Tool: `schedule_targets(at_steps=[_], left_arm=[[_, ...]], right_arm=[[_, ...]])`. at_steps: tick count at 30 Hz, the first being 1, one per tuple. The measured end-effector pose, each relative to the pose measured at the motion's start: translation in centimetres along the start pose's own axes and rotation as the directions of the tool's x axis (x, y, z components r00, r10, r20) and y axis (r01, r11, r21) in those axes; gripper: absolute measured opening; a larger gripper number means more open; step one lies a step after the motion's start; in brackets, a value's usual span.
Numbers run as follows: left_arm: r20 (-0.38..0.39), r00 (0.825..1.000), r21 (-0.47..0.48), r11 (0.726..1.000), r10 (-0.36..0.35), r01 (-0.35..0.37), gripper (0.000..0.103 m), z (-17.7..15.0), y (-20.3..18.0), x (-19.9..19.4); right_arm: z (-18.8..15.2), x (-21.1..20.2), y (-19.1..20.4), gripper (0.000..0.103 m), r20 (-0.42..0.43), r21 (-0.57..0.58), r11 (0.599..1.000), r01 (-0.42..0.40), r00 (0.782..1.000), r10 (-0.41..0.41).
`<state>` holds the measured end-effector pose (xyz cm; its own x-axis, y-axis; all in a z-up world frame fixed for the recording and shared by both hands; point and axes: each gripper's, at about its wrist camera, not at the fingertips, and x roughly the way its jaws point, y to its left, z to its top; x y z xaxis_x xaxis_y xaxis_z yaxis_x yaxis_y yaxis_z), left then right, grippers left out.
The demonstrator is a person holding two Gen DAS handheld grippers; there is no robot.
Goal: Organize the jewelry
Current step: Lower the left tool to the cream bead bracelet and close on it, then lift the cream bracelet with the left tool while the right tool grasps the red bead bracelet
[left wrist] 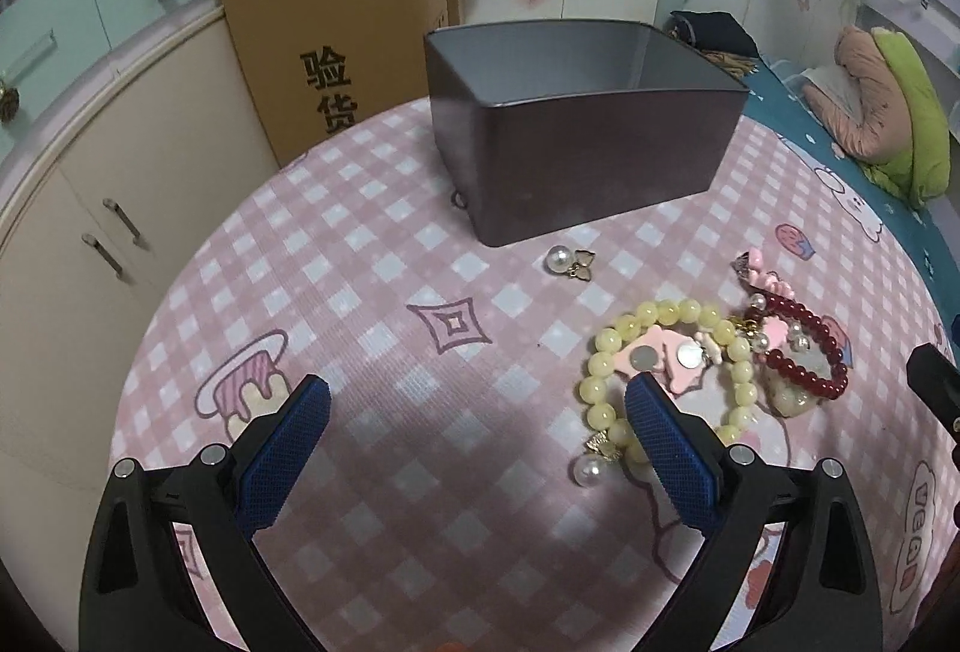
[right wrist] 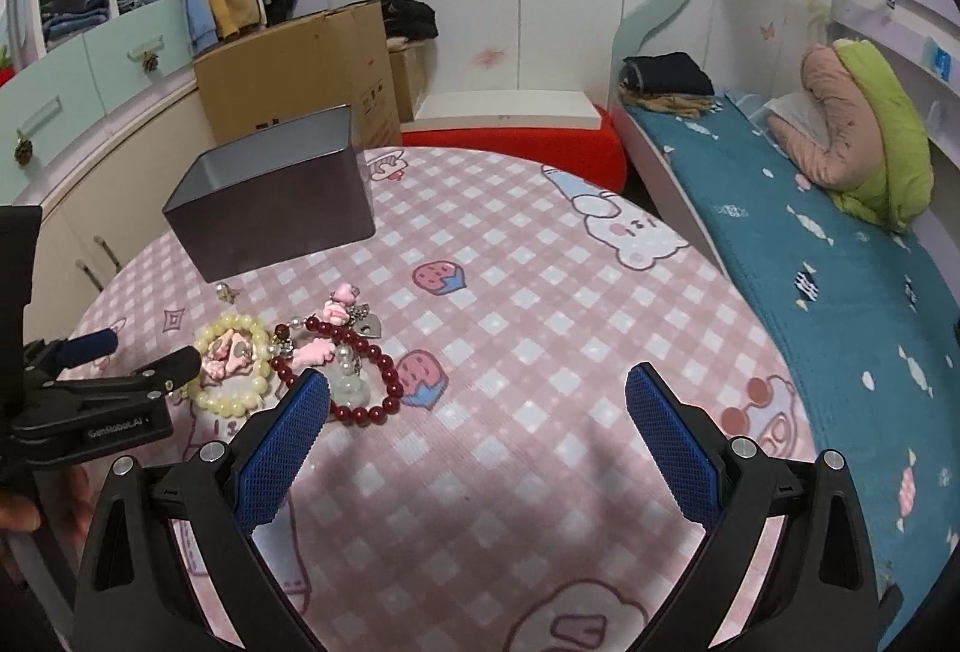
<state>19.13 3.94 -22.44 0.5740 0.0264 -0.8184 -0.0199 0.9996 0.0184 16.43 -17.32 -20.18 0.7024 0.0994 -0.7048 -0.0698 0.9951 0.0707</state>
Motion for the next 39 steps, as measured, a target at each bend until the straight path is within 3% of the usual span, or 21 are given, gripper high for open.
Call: schedule_targets(at_steps=[4,10,13,19,20,21,26,30,39], left_arm=[[-0.026,1.0,-0.034,0.999,-0.007,0.006,0.095,0.3,0.8,0.9],[-0.047,0.999,0.008,1.0,-0.02,0.02,0.096,0.6,1.4,1.2],[-0.037,0.999,0.017,0.999,-0.027,0.028,0.087,0.6,1.7,0.9],[-0.006,0.998,0.073,0.996,-0.059,0.06,0.034,0.1,1.5,-0.2],[-0.005,0.998,0.079,0.995,-0.064,0.064,0.014,0.1,1.5,-0.3],[-0.005,0.997,0.085,0.993,-0.078,0.079,0.008,0.1,1.5,-0.5],[-0.004,0.985,0.045,0.984,-0.175,0.175,0.008,-0.2,2.3,-1.1],[0.039,0.967,0.027,0.968,-0.252,0.251,0.008,0.1,3.0,-2.8],[0.088,0.939,0.031,0.943,-0.334,0.332,0.008,0.5,3.3,-5.5]], right_arm=[[0.2,0.7,0.3,0.096,-0.01,-0.009,1.0,-0.009,1.0,0.009],[0.4,1.2,0.5,0.096,-0.017,-0.013,1.0,-0.016,1.0,0.016],[0.4,1.4,0.5,0.096,-0.022,-0.013,1.0,-0.019,1.0,0.018],[0.1,1.7,0.7,0.096,-0.038,-0.01,1.0,-0.025,0.999,0.025],[0.0,1.7,0.8,0.096,-0.039,-0.011,1.0,-0.025,0.999,0.024],[0.0,1.7,0.8,0.096,-0.04,-0.013,1.0,-0.024,0.999,0.024],[-0.1,2.0,0.4,0.096,-0.052,-0.004,1.0,-0.027,0.998,0.027],[0.5,3.2,-0.3,0.096,-0.072,0.017,1.0,-0.019,0.997,0.02],[1.2,6.0,1.0,0.096,-0.144,-0.058,0.998,-0.017,0.99,0.009]])
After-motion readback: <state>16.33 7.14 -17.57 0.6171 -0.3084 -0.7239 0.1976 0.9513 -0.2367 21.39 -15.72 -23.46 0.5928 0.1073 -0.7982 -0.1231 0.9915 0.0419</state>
